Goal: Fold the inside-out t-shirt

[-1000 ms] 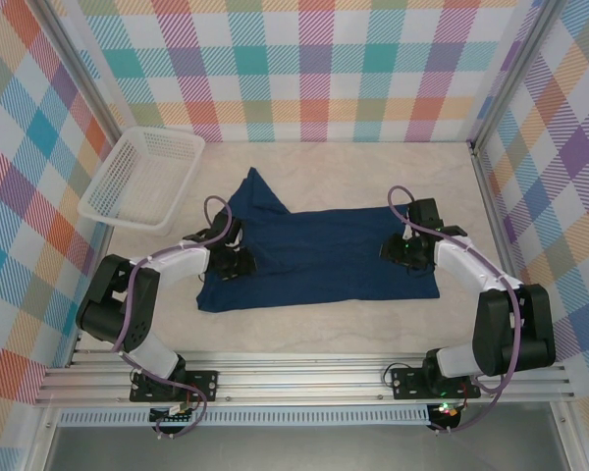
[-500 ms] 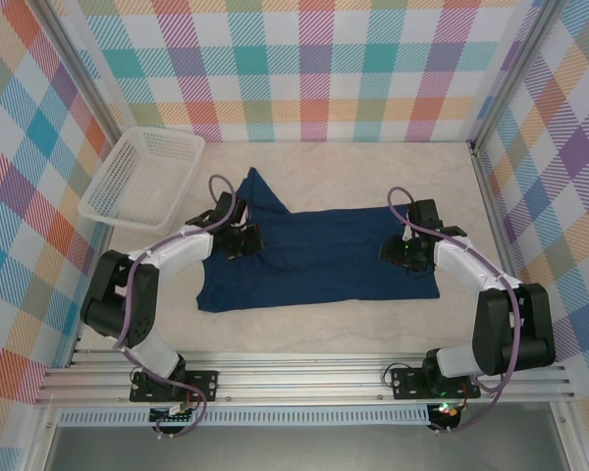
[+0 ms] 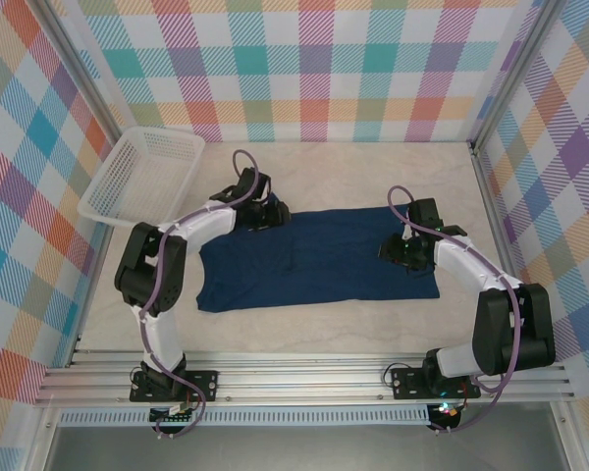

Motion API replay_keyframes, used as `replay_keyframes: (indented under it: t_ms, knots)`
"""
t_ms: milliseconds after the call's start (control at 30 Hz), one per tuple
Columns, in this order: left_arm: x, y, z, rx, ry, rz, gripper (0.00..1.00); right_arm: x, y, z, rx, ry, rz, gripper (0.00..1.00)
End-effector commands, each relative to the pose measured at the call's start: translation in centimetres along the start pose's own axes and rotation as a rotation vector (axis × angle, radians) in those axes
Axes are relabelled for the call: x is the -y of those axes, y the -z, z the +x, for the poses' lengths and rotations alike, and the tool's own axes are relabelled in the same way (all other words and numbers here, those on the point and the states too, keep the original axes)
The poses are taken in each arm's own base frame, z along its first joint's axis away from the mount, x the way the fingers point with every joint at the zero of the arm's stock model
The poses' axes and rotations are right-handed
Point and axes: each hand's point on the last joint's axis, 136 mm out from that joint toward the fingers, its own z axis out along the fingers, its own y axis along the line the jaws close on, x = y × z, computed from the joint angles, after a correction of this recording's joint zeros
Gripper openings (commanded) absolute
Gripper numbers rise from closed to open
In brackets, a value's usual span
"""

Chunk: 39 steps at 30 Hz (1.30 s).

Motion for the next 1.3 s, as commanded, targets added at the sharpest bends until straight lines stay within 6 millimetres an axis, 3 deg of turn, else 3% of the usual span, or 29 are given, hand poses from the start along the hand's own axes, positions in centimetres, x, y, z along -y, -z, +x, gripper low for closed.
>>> replay_keyframes:
  t_ms: [0, 133, 233, 400, 667, 767, 933, 1067, 1267]
  knots:
    - [-1.5, 4.2, 2.1, 0.032, -0.031, -0.045, 0.56, 0.5, 1.1, -0.1, -0.008, 0.022, 0.037, 0.49]
    - [-6.6, 5.2, 8.0, -0.029, 0.022, -0.138, 0.57, 3.0, 0.6, -0.4, -0.044, -0.066, 0.064, 0.51]
    - [-9.1, 5.2, 10.6, -0.083, 0.093, -0.151, 0.57, 3.7, -0.7, -0.1, -0.111, -0.169, 0.034, 0.49]
    - [-11.6, 5.8, 14.2, -0.149, 0.147, -0.186, 0.57, 5.7, -2.6, 2.5, -0.232, -0.279, 0.070, 0.48]
    - [-13.1, 8.2, 18.7, -0.205, 0.210, -0.198, 0.57, 8.0, -1.6, 6.6, -0.273, -0.419, 0.107, 0.48]
    - [-12.4, 8.9, 16.5, -0.135, 0.173, -0.191, 0.58, 8.0, -0.9, 5.8, -0.209, -0.431, 0.105, 0.48]
    - [-9.8, 9.3, 8.6, 0.046, 0.095, -0.166, 0.63, 6.6, 1.4, -2.0, 0.063, -0.299, 0.067, 0.51]
    - [-8.4, 8.6, 2.9, 0.140, 0.081, -0.144, 0.66, 6.8, 1.1, -7.4, 0.148, -0.244, 0.112, 0.53]
    - [-7.3, 7.1, 0.2, 0.136, 0.069, -0.131, 0.67, 7.7, -0.3, -9.5, 0.129, -0.222, 0.174, 0.54]
